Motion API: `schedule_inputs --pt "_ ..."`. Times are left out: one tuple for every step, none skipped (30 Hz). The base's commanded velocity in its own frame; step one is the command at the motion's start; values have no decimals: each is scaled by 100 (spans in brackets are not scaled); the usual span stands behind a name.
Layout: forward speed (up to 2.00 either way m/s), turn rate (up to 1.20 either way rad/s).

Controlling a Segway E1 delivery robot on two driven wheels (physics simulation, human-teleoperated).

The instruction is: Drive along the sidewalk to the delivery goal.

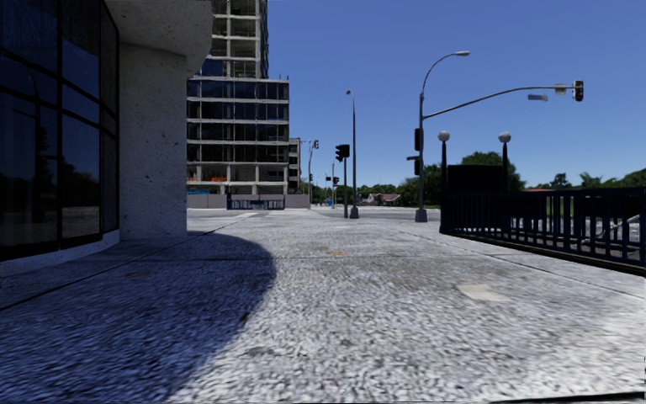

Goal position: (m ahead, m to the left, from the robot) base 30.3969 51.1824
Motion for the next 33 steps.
schedule_inputs --pt "200 34" --pt "200 13" --pt "200 13" --pt "200 0" --pt "200 0" --pt "200 0" --pt "200 0" --pt "200 0" --pt "200 0" --pt "200 0" --pt "200 0" --pt "200 0" --pt "200 0" --pt "200 0" --pt "200 0" --pt "200 0" --pt "200 0" --pt "200 0" --pt "200 0" --pt "200 0" --pt "200 0" --pt "200 0" --pt "200 0" --pt "200 0" --pt "200 0" --pt "200 0" --pt "200 0" --pt "200 0" --pt "200 0" --pt "200 0" --pt "200 0" --pt "200 0" --pt "200 0"
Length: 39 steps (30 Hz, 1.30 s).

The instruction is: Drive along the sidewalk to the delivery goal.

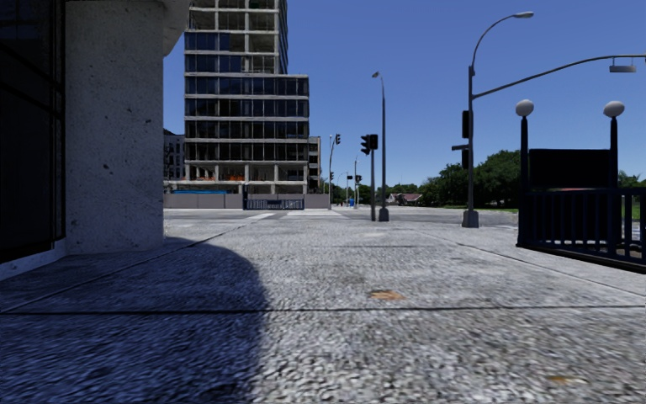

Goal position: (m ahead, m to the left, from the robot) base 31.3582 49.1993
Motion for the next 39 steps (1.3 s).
schedule_inputs --pt "200 0" --pt "200 0" --pt "200 0" --pt "200 0" --pt "200 0" --pt "200 0" --pt "200 0" --pt "200 0" --pt "200 0" --pt "200 0" --pt "200 0" --pt "200 0" --pt "200 0" --pt "200 0" --pt "200 0" --pt "200 0" --pt "200 0" --pt "200 0" --pt "200 0" --pt "200 0" --pt "200 0" --pt "200 0" --pt "200 0" --pt "200 0" --pt "200 0" --pt "200 0" --pt "200 0" --pt "200 0" --pt "200 0" --pt "200 0" --pt "200 0" --pt "200 0" --pt "200 0" --pt "200 0" --pt "200 0" --pt "200 0" --pt "200 0" --pt "200 0" --pt "200 0"
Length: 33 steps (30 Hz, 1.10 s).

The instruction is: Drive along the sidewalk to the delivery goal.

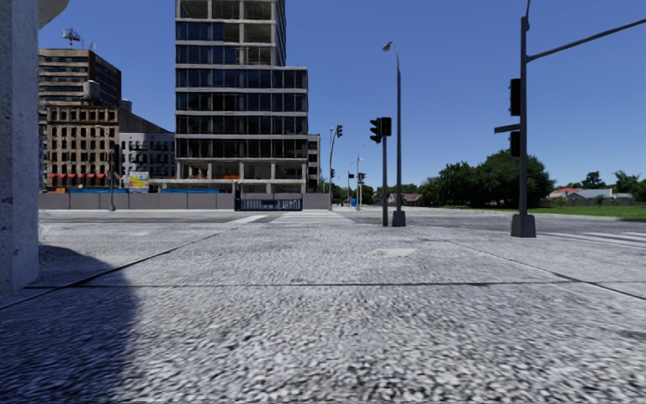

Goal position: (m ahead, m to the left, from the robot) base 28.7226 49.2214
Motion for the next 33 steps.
schedule_inputs --pt "200 0" --pt "200 0" --pt "200 0" --pt "200 0" --pt "200 0" --pt "200 0" --pt "200 0" --pt "200 0" --pt "200 0" --pt "200 0" --pt "200 0" --pt "200 0" --pt "200 0" --pt "200 0" --pt "200 0" --pt "200 0" --pt "200 10" --pt "200 33" --pt "200 33" --pt "200 45" --pt "200 45" --pt "200 0" --pt "200 0" --pt "200 0" --pt "200 0" --pt "200 0" --pt "200 0" --pt "200 0" --pt "200 0" --pt "200 0" --pt "200 0" --pt "200 0" --pt "200 0"
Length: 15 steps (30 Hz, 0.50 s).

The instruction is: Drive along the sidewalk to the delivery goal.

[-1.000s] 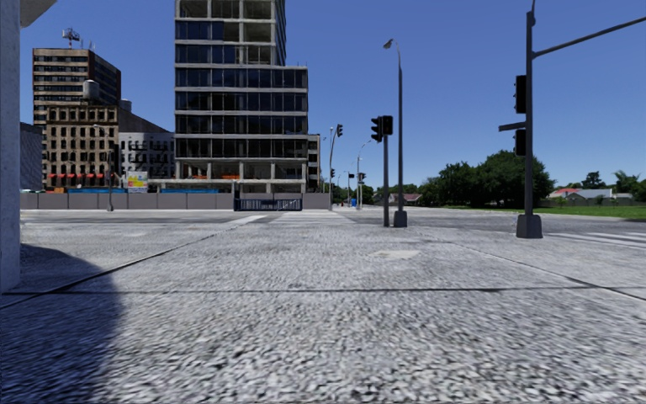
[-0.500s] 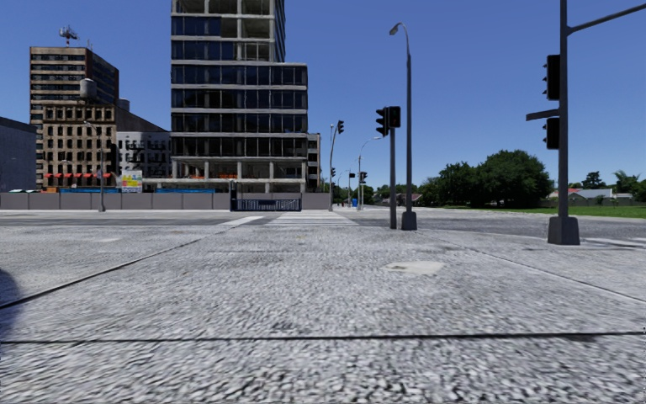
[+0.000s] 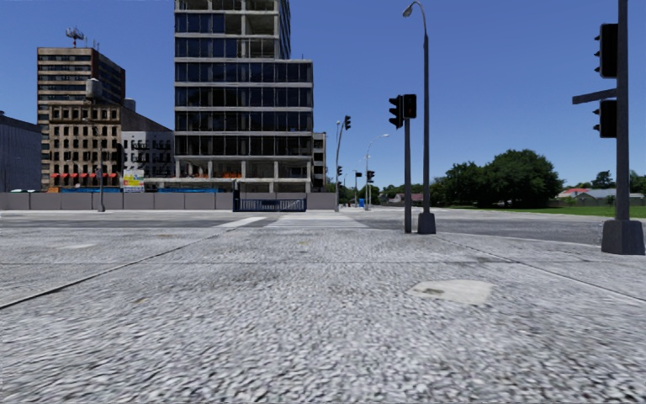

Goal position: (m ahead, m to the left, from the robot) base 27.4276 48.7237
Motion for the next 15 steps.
schedule_inputs --pt "200 0" --pt "200 0" --pt "200 0" --pt "200 0" --pt "200 0" --pt "200 0" --pt "200 0" --pt "200 0" --pt "200 0" --pt "200 0" --pt "200 0" --pt "200 0" --pt "200 0" --pt "200 0" --pt "200 0"
